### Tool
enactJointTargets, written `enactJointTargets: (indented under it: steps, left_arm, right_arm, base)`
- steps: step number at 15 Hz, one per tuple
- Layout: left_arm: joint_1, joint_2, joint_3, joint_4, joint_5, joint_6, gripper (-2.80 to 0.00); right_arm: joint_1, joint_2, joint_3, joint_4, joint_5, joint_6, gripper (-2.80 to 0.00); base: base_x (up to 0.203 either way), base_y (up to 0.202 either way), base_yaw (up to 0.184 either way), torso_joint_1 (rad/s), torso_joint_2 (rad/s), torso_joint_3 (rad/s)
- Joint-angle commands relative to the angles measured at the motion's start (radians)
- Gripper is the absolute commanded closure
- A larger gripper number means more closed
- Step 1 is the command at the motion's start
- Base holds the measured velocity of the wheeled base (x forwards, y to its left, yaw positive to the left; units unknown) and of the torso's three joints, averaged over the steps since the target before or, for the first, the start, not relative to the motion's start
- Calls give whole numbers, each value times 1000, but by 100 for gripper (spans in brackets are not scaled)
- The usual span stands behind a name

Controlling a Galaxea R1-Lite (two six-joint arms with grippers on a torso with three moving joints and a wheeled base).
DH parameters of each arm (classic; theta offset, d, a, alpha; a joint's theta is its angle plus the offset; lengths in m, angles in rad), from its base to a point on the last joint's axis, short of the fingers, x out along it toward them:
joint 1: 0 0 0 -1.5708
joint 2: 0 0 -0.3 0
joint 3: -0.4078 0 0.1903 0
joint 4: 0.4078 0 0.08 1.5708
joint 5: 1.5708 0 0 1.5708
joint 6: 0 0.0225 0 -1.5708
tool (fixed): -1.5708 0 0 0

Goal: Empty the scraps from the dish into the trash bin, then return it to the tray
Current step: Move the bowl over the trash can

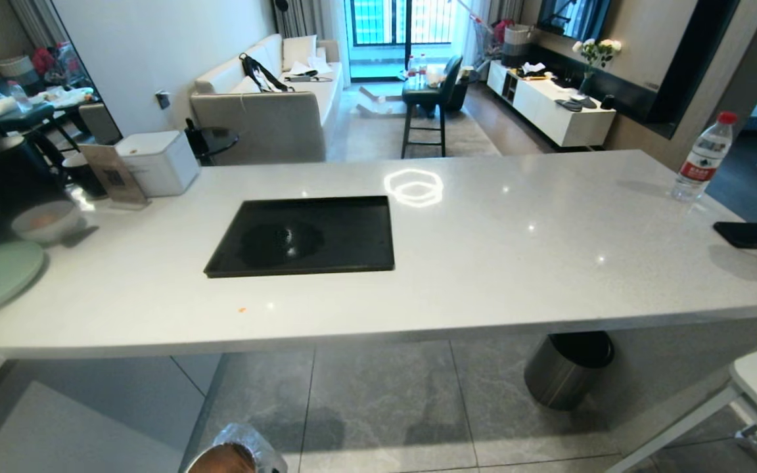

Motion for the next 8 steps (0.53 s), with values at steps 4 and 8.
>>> enactJointTargets:
  steps: [4,8]
  left_arm:
    - [-49,9,-26,-1,-6,-1,0]
    - [-65,18,-30,-4,-11,1,0]
  right_arm:
    - [0,1,-1,0,0,0,0]
    - [0,1,-1,0,0,0,0]
  base:
    - [0,0,0,-138,370,232]
    - [0,0,0,-170,487,313]
